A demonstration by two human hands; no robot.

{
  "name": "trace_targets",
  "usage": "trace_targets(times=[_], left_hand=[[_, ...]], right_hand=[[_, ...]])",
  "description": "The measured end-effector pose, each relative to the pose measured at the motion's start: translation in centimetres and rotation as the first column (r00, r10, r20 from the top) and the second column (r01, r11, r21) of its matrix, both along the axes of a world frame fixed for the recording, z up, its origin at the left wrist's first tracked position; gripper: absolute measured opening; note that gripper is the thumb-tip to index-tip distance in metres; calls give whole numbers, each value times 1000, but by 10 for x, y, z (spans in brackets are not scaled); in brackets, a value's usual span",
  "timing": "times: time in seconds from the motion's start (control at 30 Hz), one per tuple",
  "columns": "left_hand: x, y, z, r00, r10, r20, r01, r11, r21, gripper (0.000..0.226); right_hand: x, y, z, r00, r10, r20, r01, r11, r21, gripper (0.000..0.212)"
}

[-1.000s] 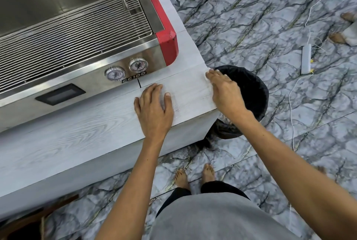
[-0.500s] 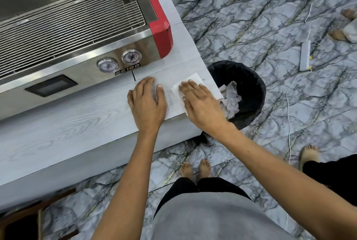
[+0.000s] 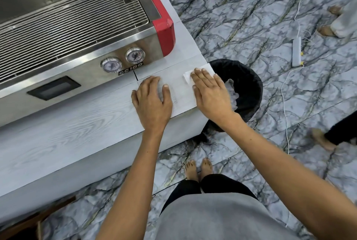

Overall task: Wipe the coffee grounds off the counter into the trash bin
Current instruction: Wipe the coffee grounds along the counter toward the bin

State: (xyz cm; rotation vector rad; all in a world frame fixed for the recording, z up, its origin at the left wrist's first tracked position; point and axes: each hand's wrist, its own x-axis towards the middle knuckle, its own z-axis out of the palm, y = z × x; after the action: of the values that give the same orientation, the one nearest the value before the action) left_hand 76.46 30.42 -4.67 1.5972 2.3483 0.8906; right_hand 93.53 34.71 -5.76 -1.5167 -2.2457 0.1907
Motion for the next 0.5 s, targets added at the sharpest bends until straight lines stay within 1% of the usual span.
trace_targets(times=[0.1, 0.23, 0.33, 0.5], left_hand=[[0, 1, -1, 999, -13, -31, 12, 1000, -27, 44], [0, 5, -5, 996, -23, -83, 17, 997, -70, 45], [5, 9, -4, 997, -24, -70, 18, 996, -85, 46], [34, 24, -2, 991, -131, -5, 130, 989, -65, 46]], right_hand=[[14, 7, -1, 999, -36, -39, 34, 999, -30, 40], [29, 14, -1, 980, -17, -201, 5, 998, -59, 37], [41, 18, 3, 960, -38, -279, 24, 998, -52, 35], [69, 33, 0, 959, -57, -278, 43, 998, -56, 34]])
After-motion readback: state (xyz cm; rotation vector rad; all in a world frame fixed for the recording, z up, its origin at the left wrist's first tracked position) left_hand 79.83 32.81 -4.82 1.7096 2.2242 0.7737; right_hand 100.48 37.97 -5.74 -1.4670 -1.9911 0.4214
